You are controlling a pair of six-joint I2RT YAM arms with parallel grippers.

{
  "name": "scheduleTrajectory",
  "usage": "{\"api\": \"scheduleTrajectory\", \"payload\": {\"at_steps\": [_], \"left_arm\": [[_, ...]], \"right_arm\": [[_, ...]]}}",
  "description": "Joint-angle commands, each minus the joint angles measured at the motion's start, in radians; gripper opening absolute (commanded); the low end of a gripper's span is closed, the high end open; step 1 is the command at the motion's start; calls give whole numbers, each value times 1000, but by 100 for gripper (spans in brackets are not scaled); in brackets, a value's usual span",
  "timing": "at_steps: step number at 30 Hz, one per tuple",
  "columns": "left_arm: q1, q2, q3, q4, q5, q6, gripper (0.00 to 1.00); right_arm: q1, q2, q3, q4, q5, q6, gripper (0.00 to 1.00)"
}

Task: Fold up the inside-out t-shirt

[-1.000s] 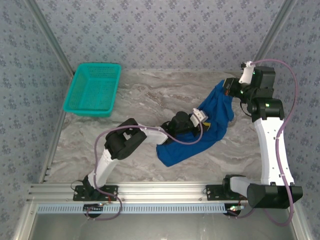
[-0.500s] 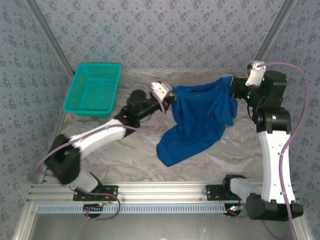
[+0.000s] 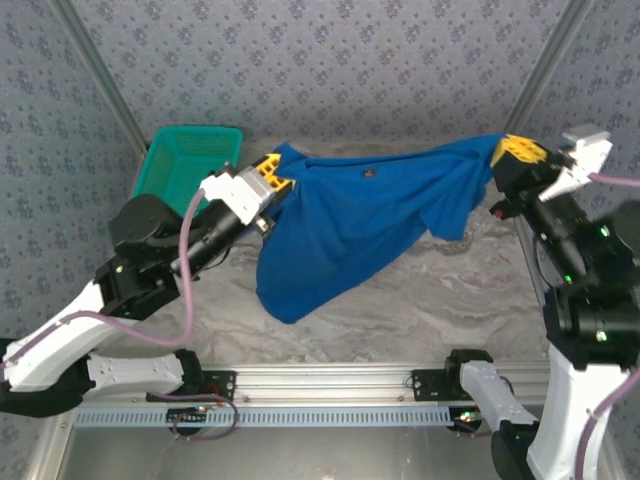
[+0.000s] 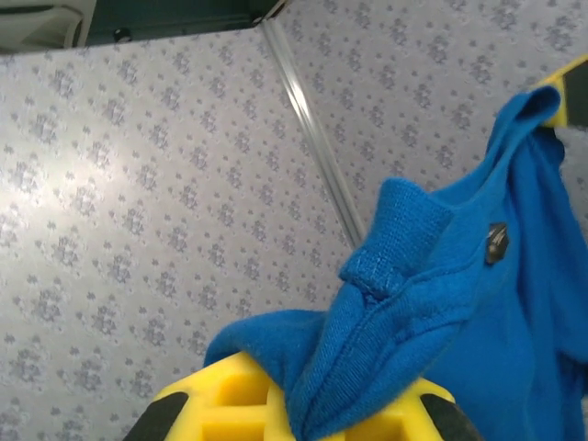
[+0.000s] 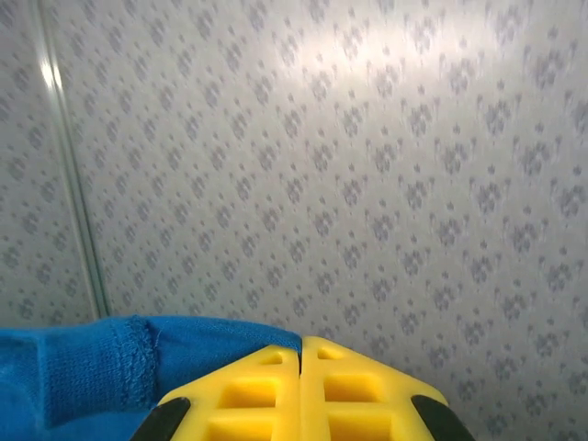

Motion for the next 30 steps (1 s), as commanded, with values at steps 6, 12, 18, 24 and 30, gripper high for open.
{"api": "scheduleTrajectory", "payload": {"at_steps": [6, 12, 18, 24, 30], "left_arm": [[-61, 23, 165, -123, -318, 166, 0], [412, 143, 239, -286, -70, -108, 0], [720, 405, 234, -264, 164, -264, 0], [819, 894, 445, -246, 246, -301, 21], [834, 1384, 1168, -639, 259, -405, 57]], "right_arm": [[-3, 47, 223, -163, 105, 46, 0], [-1, 186, 132, -123, 183, 13, 0], [7, 437, -28, 64, 223, -38, 0], [32, 962, 71, 150, 365, -89, 21], [80, 1369, 517, -151, 528, -96, 44]]}}
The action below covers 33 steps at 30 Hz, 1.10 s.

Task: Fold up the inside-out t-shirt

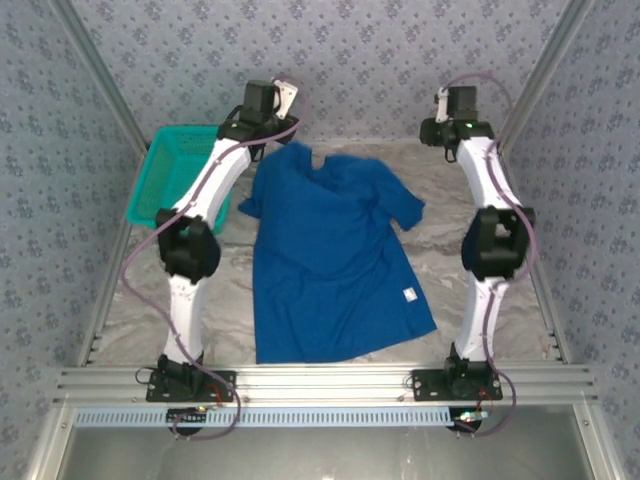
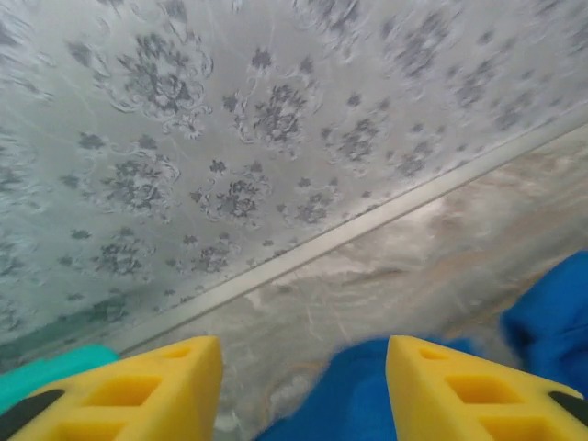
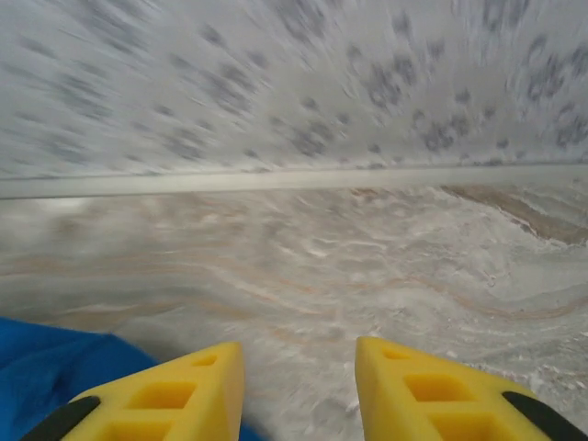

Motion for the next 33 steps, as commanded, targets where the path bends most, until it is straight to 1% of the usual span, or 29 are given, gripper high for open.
{"api": "scheduleTrajectory", "payload": {"at_steps": [1, 2, 3, 5, 8, 10, 11, 12, 14, 15, 16, 19, 20, 22, 24, 25, 27, 29, 32, 33], "left_arm": [[1, 124, 389, -294, 19, -87, 61], [1, 159, 485, -366, 26, -106, 63], [1, 174, 548, -430, 32, -130, 64], [-4, 160, 573, -524, 49, -180, 66], [-34, 103, 495, -634, 42, -208, 66], [-66, 35, 343, -623, 50, -206, 66], [-87, -29, 194, -565, 55, -204, 66], [-102, -100, 37, -474, 67, -203, 66], [-112, -265, -311, -245, 137, -242, 66], [-105, -328, -432, -169, 185, -272, 66], [-98, -367, -511, -144, 205, -285, 66], [-97, -472, -728, -124, 187, -296, 65], [-97, -514, -817, -64, 197, -318, 65], [-103, -581, -978, 12, 232, -359, 65], [-108, -629, -1134, 83, 231, -402, 65], [-106, -638, -1201, 121, 227, -424, 65], [-95, -611, -1271, 177, 236, -449, 65], [-91, -559, -1267, 191, 250, -455, 65], [-91, -502, -1242, 211, 254, -460, 66], [-91, -485, -1240, 233, 258, -462, 66]], "right_arm": [[44, -35, 94, -158, 131, -26, 46], [56, -75, 39, -140, 121, -24, 47], [71, -144, -46, -110, 84, -20, 49], [98, -277, -249, -49, -6, 29, 52], [143, -421, -514, 54, -137, 87, 61], [198, -458, -614, 69, -140, 93, 62], [228, -464, -648, 73, -168, 94, 62], [247, -466, -678, 84, -203, 107, 62], [269, -468, -745, 133, -286, 152, 61], [271, -465, -772, 142, -321, 167, 61], [274, -462, -785, 132, -327, 170, 60], [283, -475, -835, 60, -332, 159, 60], [290, -481, -855, 28, -333, 159, 59], [306, -501, -912, -27, -269, 158, 59], [311, -524, -990, -73, -192, 164, 60], [305, -530, -1028, -42, -168, 170, 60], [296, -498, -1025, 33, -225, 181, 59], [293, -427, -983, 99, -295, 200, 57], [274, -328, -906, 90, -316, 222, 51], [263, -312, -905, 93, -300, 233, 49]]}}
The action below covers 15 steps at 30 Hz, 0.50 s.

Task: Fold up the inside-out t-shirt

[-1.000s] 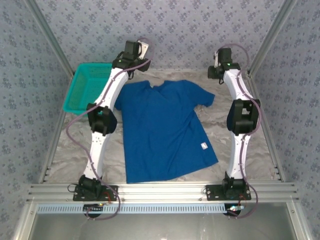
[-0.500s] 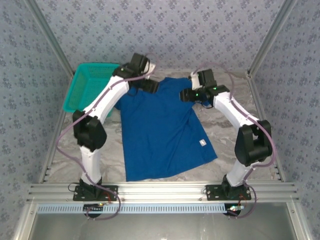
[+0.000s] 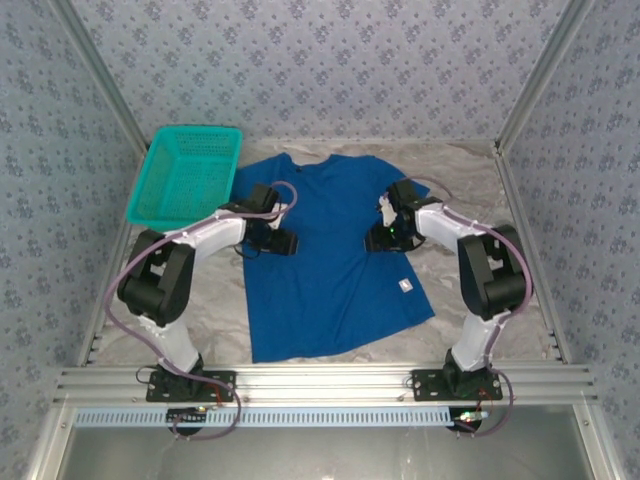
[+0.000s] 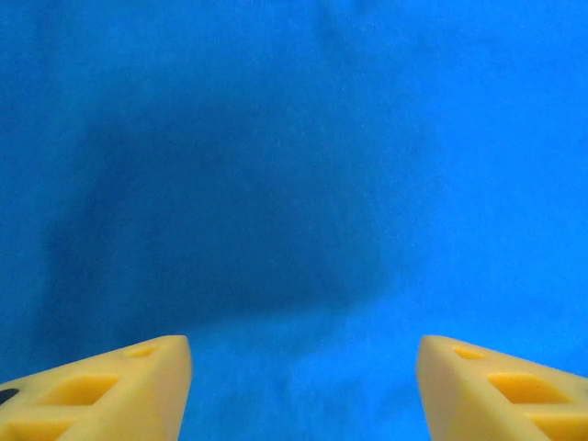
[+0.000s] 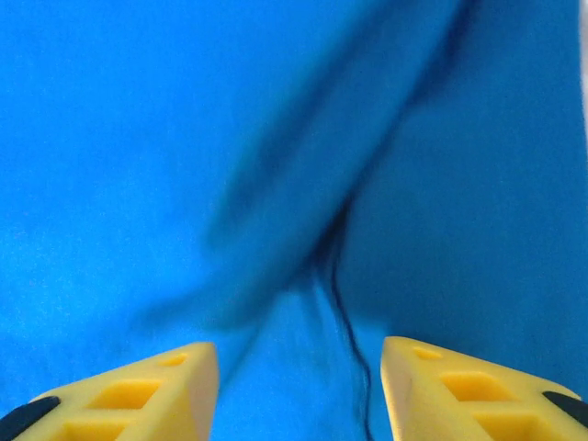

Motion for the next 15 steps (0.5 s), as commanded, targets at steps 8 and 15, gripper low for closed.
{"api": "scheduleTrajectory", "payload": {"at_steps": [8, 15], "left_arm": [[4, 227, 185, 93, 46, -13, 67], [4, 375, 422, 2, 48, 32, 67]], "right_arm": [[-149, 110, 46, 11, 55, 103, 39], [-252, 101, 69, 48, -21, 165, 35]]}}
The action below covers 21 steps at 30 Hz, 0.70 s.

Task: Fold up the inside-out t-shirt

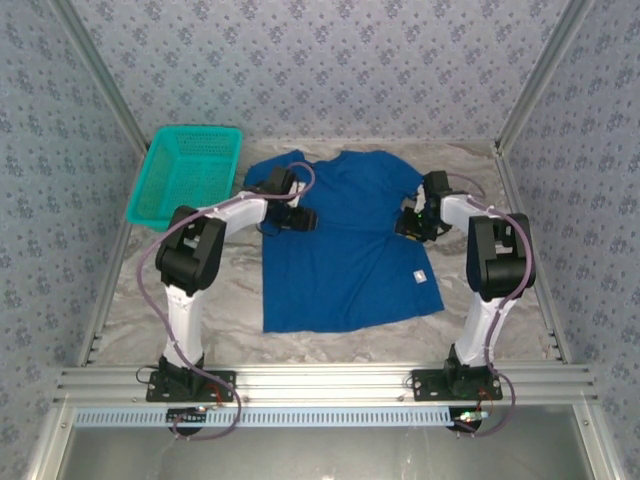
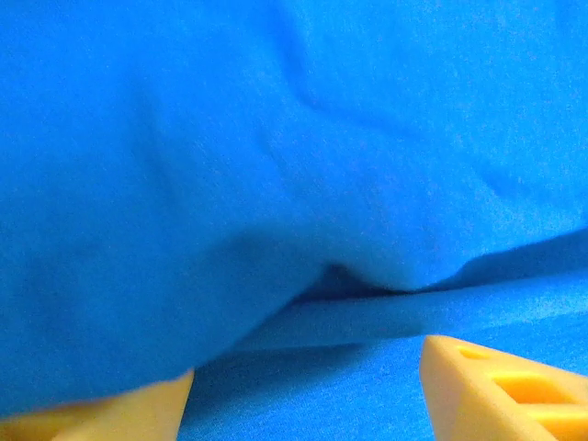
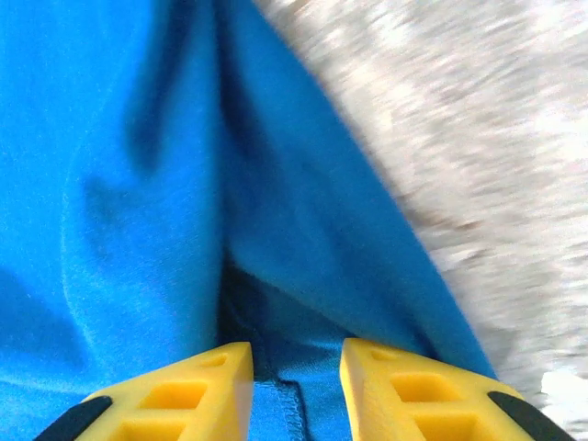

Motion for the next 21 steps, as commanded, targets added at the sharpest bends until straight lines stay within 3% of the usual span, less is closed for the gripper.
{"api": "scheduleTrajectory", "payload": {"at_steps": [1, 8, 15, 18, 21], "left_arm": [[4, 50, 77, -87, 13, 31, 67], [-36, -154, -129, -85, 6, 28, 68], [-149, -453, -361, -60, -60, 43, 71], [-251, -507, -397, -11, 17, 154, 71], [-428, -551, -480, 63, 95, 324, 70]], "right_arm": [[-6, -4, 21, -9, -4, 35, 37], [39, -168, 50, -56, 5, -60, 51], [107, -408, -101, -105, 45, -98, 55], [119, -508, -179, -118, 33, -82, 55], [100, -591, -214, -152, 44, -86, 56]]}}
